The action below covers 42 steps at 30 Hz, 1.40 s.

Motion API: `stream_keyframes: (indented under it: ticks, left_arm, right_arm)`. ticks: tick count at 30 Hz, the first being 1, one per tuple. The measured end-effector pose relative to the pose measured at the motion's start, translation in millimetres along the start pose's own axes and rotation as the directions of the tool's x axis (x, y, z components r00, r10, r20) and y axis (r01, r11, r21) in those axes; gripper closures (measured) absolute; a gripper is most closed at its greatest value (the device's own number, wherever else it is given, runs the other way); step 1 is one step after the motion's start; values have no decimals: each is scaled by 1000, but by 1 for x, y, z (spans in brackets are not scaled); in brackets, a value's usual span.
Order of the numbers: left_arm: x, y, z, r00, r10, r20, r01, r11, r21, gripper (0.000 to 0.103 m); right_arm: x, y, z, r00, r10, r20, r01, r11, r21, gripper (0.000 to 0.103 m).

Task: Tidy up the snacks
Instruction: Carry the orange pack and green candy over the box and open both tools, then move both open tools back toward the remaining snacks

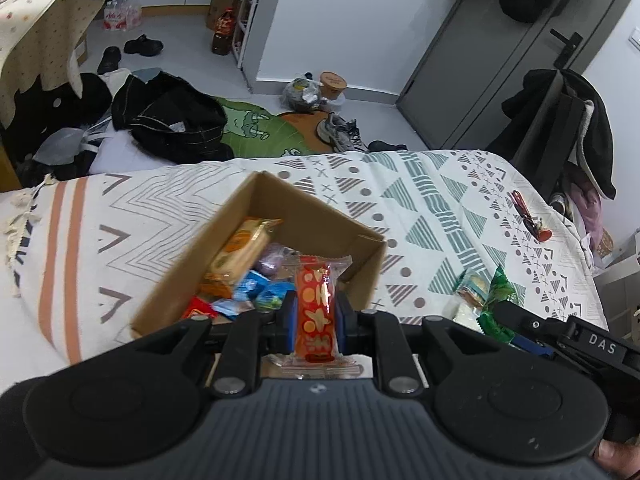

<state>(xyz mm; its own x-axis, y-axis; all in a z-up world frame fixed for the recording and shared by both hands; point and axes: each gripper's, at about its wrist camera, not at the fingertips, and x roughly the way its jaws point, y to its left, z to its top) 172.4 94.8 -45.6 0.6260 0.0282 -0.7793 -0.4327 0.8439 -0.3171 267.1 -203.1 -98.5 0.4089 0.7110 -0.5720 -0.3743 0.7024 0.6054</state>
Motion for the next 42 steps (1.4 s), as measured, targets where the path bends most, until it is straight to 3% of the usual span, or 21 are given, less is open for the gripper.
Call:
stream_keyframes:
  ticks: [11,17,22,25,29,35,42]
  left_arm:
    - [1,34,5,999,-5,-53,4,1000,-28,85]
    - [-2,47,13,997,50,-62,-51,999,-15,78]
    - [-14,58,19,998,48,-35,-50,998,-41,60]
    - [-20,60,20,999,48,-23,-49,998,-38,47]
    - [-26,59,20,998,55,-12,-55,998,-31,32]
    - [-31,49,17,999,42,-14,-42,999,-8,22]
    - [-35,25,4,1000,13,-18,-12,999,42,19]
  right_arm:
    - [18,47,-23,998,45,-38,-46,998,-31,71]
    - [31,66,-37,995,69,-67,-71,997,-36,71]
    - [34,77,-44,990,102,-94,-107,993,-52,65]
    - [30,77,-47,990,99,-101,-105,993,-57,58]
    - [17,73,-45,993,72,-90,-79,994,-77,56]
    - [-12,61,-38,998,39,-47,-42,996,-75,49]
    - [-44,35,-35,1000,19,8,-19,999,-45,40]
